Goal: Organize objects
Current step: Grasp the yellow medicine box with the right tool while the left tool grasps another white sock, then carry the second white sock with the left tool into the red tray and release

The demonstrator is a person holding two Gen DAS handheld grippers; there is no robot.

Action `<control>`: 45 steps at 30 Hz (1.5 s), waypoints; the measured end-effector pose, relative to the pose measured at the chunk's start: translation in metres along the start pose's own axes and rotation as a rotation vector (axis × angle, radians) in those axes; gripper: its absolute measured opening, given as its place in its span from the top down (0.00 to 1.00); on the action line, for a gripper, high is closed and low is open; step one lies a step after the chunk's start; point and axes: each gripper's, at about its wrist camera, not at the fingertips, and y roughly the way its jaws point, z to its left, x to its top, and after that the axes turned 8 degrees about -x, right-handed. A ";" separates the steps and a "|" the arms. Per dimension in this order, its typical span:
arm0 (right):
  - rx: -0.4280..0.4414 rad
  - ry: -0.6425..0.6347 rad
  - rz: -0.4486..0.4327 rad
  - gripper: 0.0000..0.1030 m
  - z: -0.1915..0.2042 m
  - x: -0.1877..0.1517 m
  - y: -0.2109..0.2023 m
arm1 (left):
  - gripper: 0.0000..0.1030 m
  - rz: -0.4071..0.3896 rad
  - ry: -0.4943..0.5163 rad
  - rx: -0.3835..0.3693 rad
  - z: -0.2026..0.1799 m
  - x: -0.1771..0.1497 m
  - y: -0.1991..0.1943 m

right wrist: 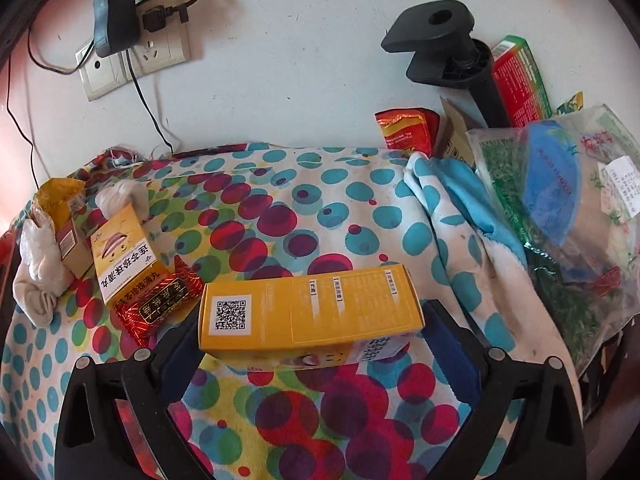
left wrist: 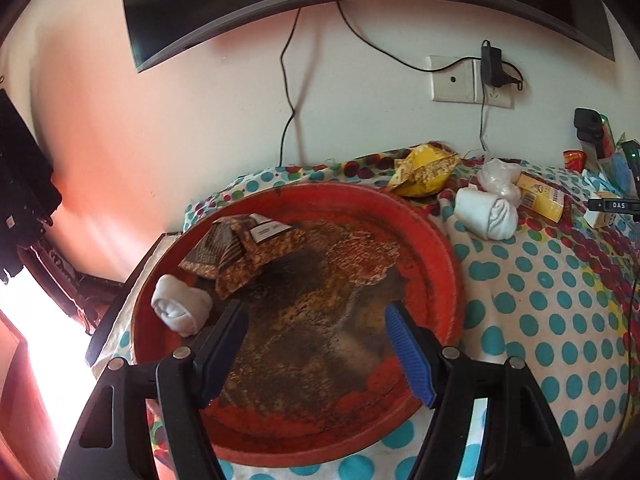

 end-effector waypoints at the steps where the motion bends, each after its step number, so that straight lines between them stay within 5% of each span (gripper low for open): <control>1: 0.012 0.008 -0.010 0.16 -0.001 -0.001 -0.001 | 0.29 -0.004 0.012 -0.011 -0.008 0.005 0.002; 10: 0.015 -0.014 -0.073 0.16 0.020 -0.012 -0.026 | 0.29 0.032 0.066 -0.161 -0.090 0.051 0.040; 17: 0.004 -0.054 -0.057 0.16 0.030 -0.015 -0.021 | 0.29 0.138 -0.007 -0.255 -0.132 0.075 0.090; 22: 0.005 -0.053 -0.052 0.16 0.028 -0.015 -0.022 | 0.29 0.209 -0.003 -0.233 -0.149 0.080 0.129; 28: 0.016 -0.087 -0.058 0.16 0.033 -0.015 -0.021 | 0.30 0.201 -0.003 -0.213 -0.148 0.080 0.162; 29: 0.006 -0.094 -0.064 0.16 0.034 -0.015 -0.022 | 0.35 0.193 -0.018 -0.222 -0.145 0.078 0.164; 30: -0.003 -0.105 -0.070 0.16 0.037 -0.015 -0.023 | 0.61 0.189 -0.037 -0.247 -0.142 0.076 0.165; 33: -0.022 -0.136 -0.083 0.16 0.043 -0.016 -0.025 | 0.69 0.167 -0.038 -0.240 -0.140 0.074 0.159; 45: -0.012 -0.122 -0.074 0.16 0.040 -0.015 -0.023 | 0.69 0.167 -0.010 -0.245 -0.145 0.065 0.125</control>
